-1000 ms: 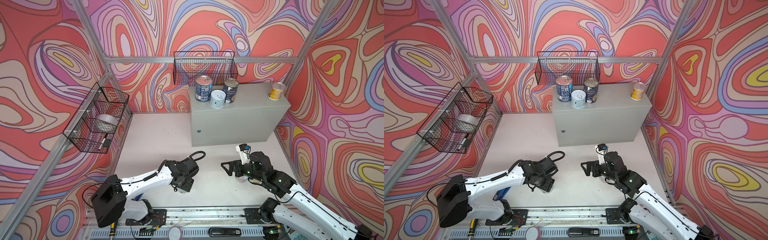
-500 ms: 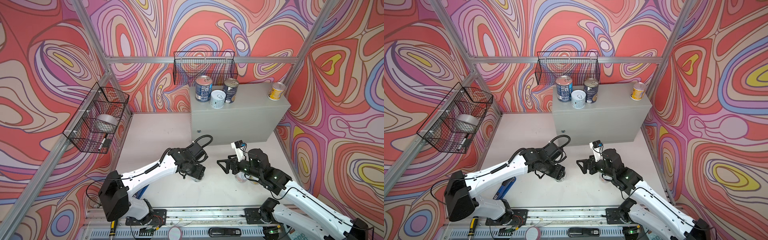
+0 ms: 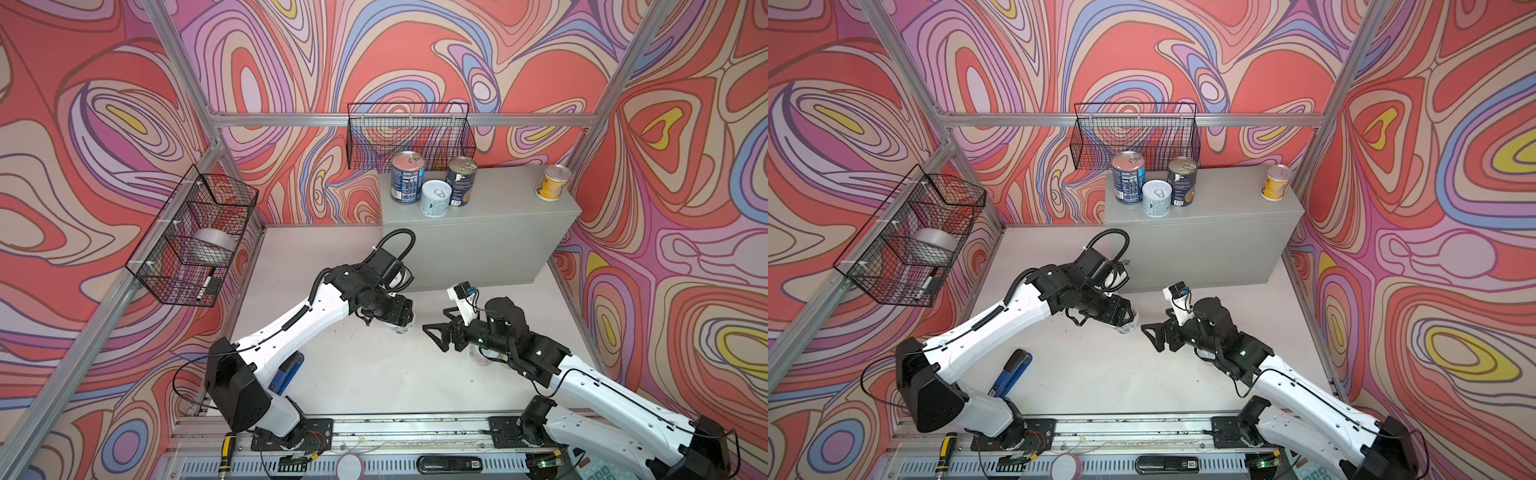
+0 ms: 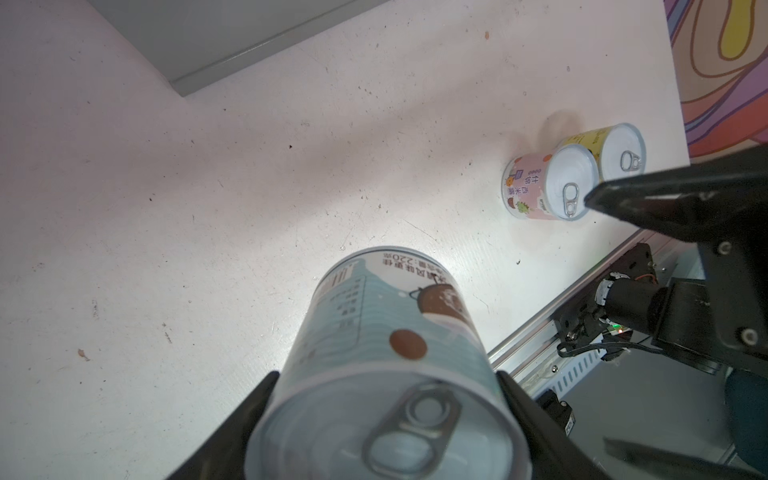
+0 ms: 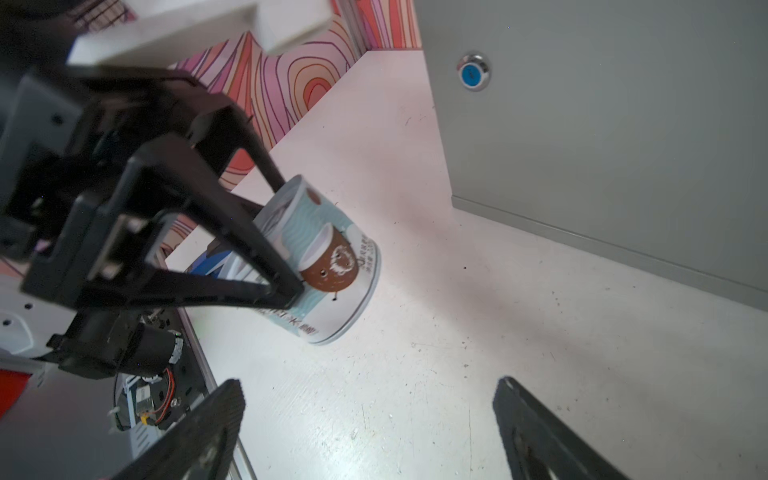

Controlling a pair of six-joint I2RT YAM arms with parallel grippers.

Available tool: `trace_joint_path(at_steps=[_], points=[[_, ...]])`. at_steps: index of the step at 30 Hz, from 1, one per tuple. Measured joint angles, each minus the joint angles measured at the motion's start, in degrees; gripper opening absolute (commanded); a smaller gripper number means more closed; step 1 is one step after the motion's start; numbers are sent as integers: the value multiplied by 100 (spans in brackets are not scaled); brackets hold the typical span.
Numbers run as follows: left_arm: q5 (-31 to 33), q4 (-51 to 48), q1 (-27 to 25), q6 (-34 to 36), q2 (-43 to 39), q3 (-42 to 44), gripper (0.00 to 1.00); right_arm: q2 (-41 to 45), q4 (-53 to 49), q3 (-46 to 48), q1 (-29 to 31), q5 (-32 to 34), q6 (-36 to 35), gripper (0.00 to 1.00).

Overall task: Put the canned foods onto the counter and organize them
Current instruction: 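Lift the brown-print can with the left gripper while the right gripper approaches it, then close the right gripper on the brown-print can while the left gripper opens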

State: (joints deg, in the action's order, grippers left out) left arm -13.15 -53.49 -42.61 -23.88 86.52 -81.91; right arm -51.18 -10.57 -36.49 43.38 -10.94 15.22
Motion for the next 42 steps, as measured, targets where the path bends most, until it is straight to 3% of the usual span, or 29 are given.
trace_joint_path(at_steps=[5, 15, 27, 42], points=[[-48, -326, 72, 138, 105, -284, 42, -184, 129, -11, 750, 470, -415, 96], [-328, -468, 72, 162, 122, -400, 40, -295, 1108, 238, 1001, 1172, -1047, 96], [-660, -525, 72, 138, 114, -437, 39, -597, 1556, 280, 1003, 918, -1620, 96], [-938, -472, 72, 39, 96, -437, 37, -1054, 2116, 273, 1003, 874, -1808, 94]])
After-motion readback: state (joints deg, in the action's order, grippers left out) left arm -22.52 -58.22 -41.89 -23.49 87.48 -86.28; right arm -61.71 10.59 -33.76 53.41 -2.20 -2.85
